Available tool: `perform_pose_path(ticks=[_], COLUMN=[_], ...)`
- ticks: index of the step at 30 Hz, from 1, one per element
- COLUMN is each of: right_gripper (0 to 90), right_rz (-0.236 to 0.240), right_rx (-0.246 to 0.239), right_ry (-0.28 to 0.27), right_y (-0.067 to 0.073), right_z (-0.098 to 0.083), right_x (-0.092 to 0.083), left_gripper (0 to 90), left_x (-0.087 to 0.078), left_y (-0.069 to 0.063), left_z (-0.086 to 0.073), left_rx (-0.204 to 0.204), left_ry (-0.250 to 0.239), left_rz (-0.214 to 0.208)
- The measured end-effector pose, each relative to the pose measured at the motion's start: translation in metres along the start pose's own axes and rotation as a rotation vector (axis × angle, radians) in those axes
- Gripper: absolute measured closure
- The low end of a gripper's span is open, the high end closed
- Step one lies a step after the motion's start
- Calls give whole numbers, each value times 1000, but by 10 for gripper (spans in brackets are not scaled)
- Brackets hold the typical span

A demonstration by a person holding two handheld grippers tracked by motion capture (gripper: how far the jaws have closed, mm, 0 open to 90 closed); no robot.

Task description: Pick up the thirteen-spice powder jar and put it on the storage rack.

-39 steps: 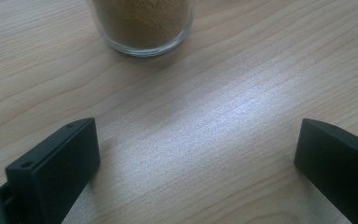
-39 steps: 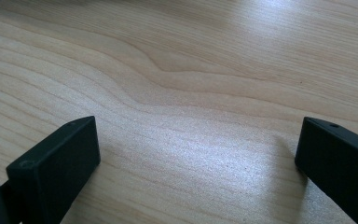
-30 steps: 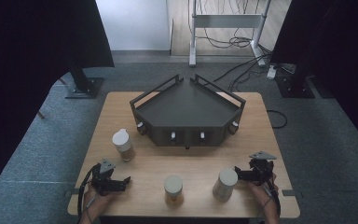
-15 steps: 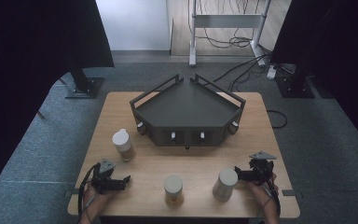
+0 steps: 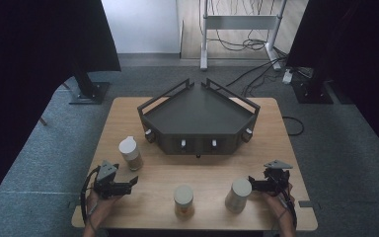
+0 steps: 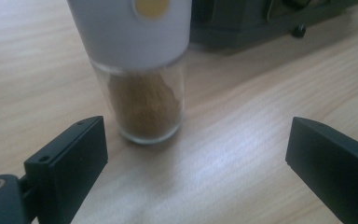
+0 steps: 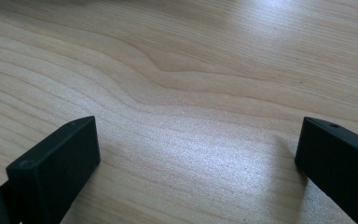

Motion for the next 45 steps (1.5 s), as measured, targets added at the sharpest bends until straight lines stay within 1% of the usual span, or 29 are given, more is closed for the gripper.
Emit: perform_pose_path(ticks=[3,6,11,12,13,14,15,16,17,28,36,40,45], right_gripper=[0,0,0,0,0,0,0,0,0,0,0,0,0], right_rz=[0,0,0,0,0,0,0,0,0,0,1,3,4], right_rx=[0,0,0,0,1,1,0,0,0,0,0,-1,-2], right_ry=[0,0,0,0,0,0,0,0,0,0,-1,0,0], right_y=[0,0,0,0,0,0,0,0,0,0,0,0,0], right_z=[0,0,0,0,0,0,0,0,0,0,0,-1,-1], right_x=[0,0,0,0,0,0,0,0,0,0,0,-1,-1], left_gripper=[52,52,52,52,52,52,52,52,52,52,51,51,50], left_x=[-2,-5,-7,-7,-7,-7,-7,-7,-8,-8,-6,-4,-1], left_y=[1,3,3,3,4,4,4,4,5,5,6,6,7], left_z=[5,8,13,13,14,14,16,16,18,27,33,35,38], left_rx=[-10,-37,-54,-54,-55,-55,-53,-53,-51,-53,-56,-56,-45], left_ry=[-35,-74,-114,-114,-119,-119,-120,-120,-120,-147,-171,-178,-170], left_rz=[3,9,48,48,60,60,71,71,80,100,109,105,97])
Point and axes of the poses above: each handheld gripper's, and its own axes: x roughly forward along the jaws, z roughly out of its top, y roughly to its left, the point moved 8 cm from there along x, roughly forward along the jaws
